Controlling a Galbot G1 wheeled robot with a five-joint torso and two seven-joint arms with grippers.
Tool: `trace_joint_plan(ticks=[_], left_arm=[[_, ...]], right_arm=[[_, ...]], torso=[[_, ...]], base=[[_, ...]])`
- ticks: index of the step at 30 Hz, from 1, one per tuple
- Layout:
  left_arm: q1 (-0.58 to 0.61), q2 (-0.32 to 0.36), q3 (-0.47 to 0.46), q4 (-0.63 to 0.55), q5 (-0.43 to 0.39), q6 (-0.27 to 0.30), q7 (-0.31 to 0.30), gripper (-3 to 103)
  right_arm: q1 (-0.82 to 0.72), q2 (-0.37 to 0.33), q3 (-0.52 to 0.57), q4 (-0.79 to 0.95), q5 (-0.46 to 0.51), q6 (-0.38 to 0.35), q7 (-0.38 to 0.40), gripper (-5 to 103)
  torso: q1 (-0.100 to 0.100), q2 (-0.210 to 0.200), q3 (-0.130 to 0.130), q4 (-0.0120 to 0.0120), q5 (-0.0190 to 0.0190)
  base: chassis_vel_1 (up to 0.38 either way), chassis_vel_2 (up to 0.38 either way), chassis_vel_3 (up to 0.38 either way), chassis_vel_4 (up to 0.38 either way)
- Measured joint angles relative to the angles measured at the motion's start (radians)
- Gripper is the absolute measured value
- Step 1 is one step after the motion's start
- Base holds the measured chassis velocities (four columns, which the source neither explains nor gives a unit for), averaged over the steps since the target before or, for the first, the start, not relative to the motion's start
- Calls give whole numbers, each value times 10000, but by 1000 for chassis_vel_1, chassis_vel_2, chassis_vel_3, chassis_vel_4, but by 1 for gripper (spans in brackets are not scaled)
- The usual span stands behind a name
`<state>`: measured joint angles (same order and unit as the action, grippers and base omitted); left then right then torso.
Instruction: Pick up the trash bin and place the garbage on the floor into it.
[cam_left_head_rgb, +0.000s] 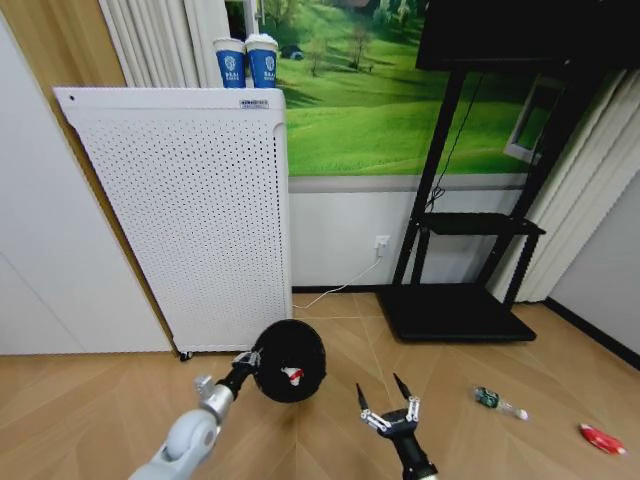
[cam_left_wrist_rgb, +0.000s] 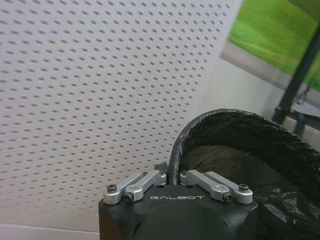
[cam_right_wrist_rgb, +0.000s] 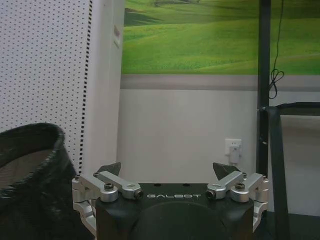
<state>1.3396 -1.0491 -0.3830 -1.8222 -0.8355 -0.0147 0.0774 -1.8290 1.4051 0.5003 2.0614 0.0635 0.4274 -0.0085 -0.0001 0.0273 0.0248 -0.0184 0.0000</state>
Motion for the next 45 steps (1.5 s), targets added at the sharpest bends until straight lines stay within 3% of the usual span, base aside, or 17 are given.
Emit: trace_joint_plan(ticks=[5,7,8,10,11,12,21,31,35,40,42,43,45], left_arm=[[1173,-351,-964,-794,-439,292,-495,6],[1759,-614,-1338,-1342,-936,876,-1248,6],[1759,-614,-1338,-1342,-936,876,-1248,6],[2200,-782,-1672,-1799,-1426,1382,-2003,6],[2200,-782,-1672,-1799,-1426,1382,-2003,6],[2405,-854,-1834,-2018,-1672,1576,-2383,6],[3028,-936,-2706,-2894,-2163,2022,-3859,6],[3284,-984,-3527,-3102,-2160,2014,-3793,6],[3360,-1098,-3700,-3100,-2128,1970,-3726,6],[3460,-1249,-4068,-3088,-2120,1930,-3587,6],[3396,-1358,-4625,-3032,-2184,1871,-3567,6],[3396,-1358,-4625,-3032,-2184,1871,-3567,6],[3355,-1325,-5005,-2939,-2330,1808,-3615,6]], right_arm=[[-45,153,209,139,-127,-35,75,100],[-63,200,415,132,-227,18,75,100],[-63,200,415,132,-227,18,75,100],[-98,191,645,43,-249,81,76,100],[-98,191,645,43,-249,81,76,100],[-106,182,812,-50,-277,123,124,100],[-327,225,1492,-713,-259,667,267,100],[-120,444,1795,-1447,-447,1644,79,100],[-4,423,1774,-1499,-553,1715,23,100],[384,208,1754,-1633,-729,1095,-161,100],[957,-194,1908,-1877,-555,-662,-757,100],[957,-194,1908,-1877,-555,-662,-757,100],[1740,-642,1983,-2383,-416,-1764,-1159,100]], torso=[[0,1,0,-1,-2],[0,0,1,-4,-5],[0,0,1,-4,-5],[0,0,0,-4,3],[0,0,0,-4,3],[0,0,1,-2,-2],[-1,0,1,-2,1],[0,0,2,-3,3],[1,0,3,-6,2],[1,0,2,-1,0],[0,0,1,2,-1],[0,0,1,2,-1],[0,0,1,-3,-1]], base=[[-54,-36,32,46],[-123,-96,129,130],[-137,-130,146,146],[-175,-177,156,163],[-175,-205,165,163],[-202,-211,191,210],[-253,-252,247,261],[-352,-341,335,349],[-313,-318,300,321],[-110,-147,120,40],[89,1,-16,12],[121,48,-16,-14],[105,48,-102,-37]])
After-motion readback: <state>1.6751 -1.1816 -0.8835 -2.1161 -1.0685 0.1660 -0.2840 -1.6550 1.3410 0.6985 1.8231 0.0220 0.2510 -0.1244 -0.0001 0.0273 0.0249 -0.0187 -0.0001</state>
